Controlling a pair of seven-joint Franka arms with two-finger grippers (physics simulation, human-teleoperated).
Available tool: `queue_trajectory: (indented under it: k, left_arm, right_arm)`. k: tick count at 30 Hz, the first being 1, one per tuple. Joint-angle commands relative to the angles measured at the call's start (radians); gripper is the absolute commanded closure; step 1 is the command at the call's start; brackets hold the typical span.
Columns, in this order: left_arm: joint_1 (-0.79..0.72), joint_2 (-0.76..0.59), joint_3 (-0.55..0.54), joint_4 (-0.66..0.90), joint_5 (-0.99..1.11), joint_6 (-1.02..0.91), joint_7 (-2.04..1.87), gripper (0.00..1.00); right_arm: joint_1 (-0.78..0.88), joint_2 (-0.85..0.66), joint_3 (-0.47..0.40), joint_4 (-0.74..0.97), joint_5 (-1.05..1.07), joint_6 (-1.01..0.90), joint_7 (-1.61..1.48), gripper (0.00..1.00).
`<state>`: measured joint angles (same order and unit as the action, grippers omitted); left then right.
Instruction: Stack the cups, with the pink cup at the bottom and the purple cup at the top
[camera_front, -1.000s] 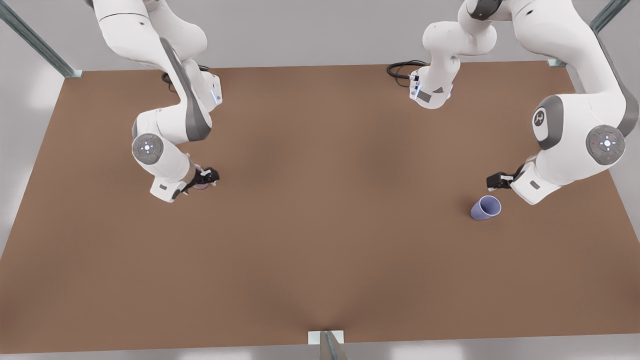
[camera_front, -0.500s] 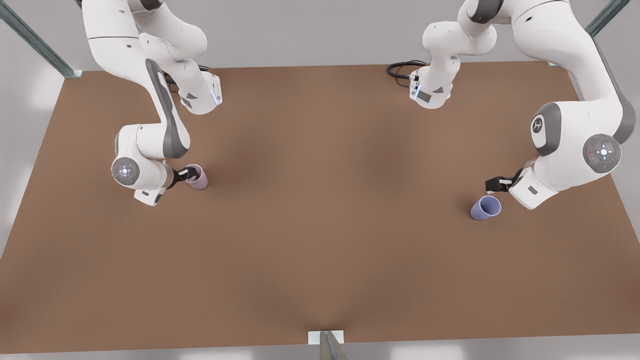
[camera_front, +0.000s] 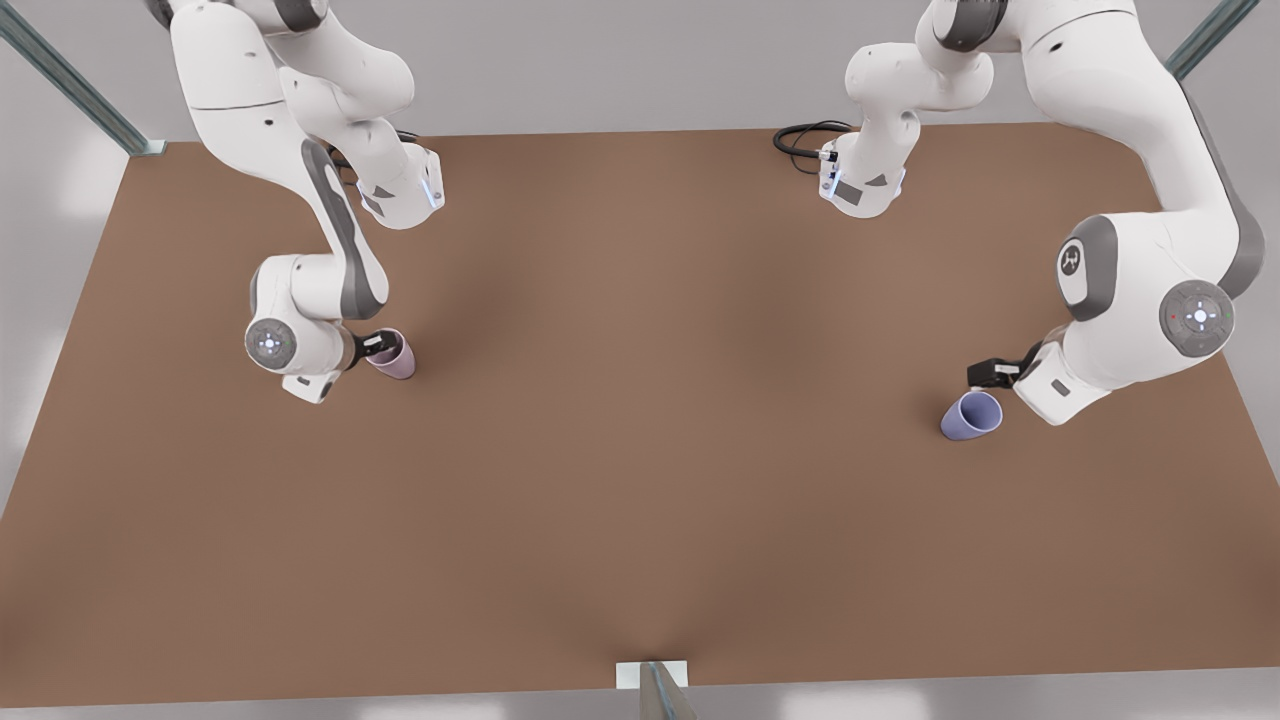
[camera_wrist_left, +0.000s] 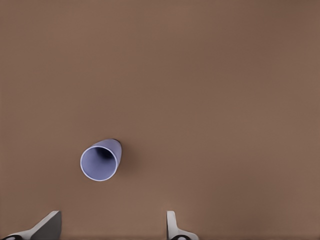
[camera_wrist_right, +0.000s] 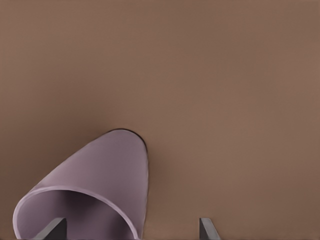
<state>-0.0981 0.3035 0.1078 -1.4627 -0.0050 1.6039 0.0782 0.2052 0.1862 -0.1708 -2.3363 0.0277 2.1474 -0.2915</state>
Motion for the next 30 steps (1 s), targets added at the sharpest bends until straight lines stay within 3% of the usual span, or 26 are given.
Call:
queue_trajectory:
  k: [1,4,5,6,7,9,12,26,30]
  left_arm:
    - [0.000,0.000,0.001,-0.013,-0.013,0.007,0.000,0.00]
    - [0.000,-0.009,0.003,-0.051,-0.015,0.044,0.000,0.00]
    - [0.000,-0.007,0.003,-0.051,-0.015,0.044,0.000,0.00]
    - [0.000,-0.007,0.004,-0.051,-0.015,0.044,0.000,0.00]
    - [0.000,-0.007,0.004,-0.051,-0.015,0.044,0.000,0.00]
    - [0.000,-0.007,0.004,-0.051,-0.015,0.044,0.000,0.00]
    - [0.000,-0.006,0.004,-0.051,-0.015,0.044,0.000,0.00]
    - [0.000,-0.009,0.004,-0.051,-0.015,0.044,0.000,0.00]
    - [0.000,-0.012,0.024,-0.051,-0.015,0.044,0.015,0.00]
  right_arm:
    - [0.000,0.012,0.001,-0.001,0.000,0.012,-0.001,0.04]
    - [-0.001,0.012,0.001,-0.011,-0.002,0.017,0.000,0.05]
    - [-0.001,0.012,0.001,-0.012,-0.002,0.019,-0.008,0.19]
    - [0.000,0.016,0.001,-0.014,-0.002,0.028,-0.012,0.42]
    - [0.000,0.021,0.001,-0.014,-0.002,0.029,-0.014,0.49]
    - [-0.001,0.039,0.001,-0.032,-0.002,0.108,-0.012,0.53]
    - [-0.001,0.035,0.001,-0.035,-0.002,0.103,-0.011,0.79]
    - [0.017,0.030,0.005,-0.032,0.012,0.124,0.000,0.79]
    - [0.080,-0.074,0.010,-0.025,0.014,0.086,0.081,0.79]
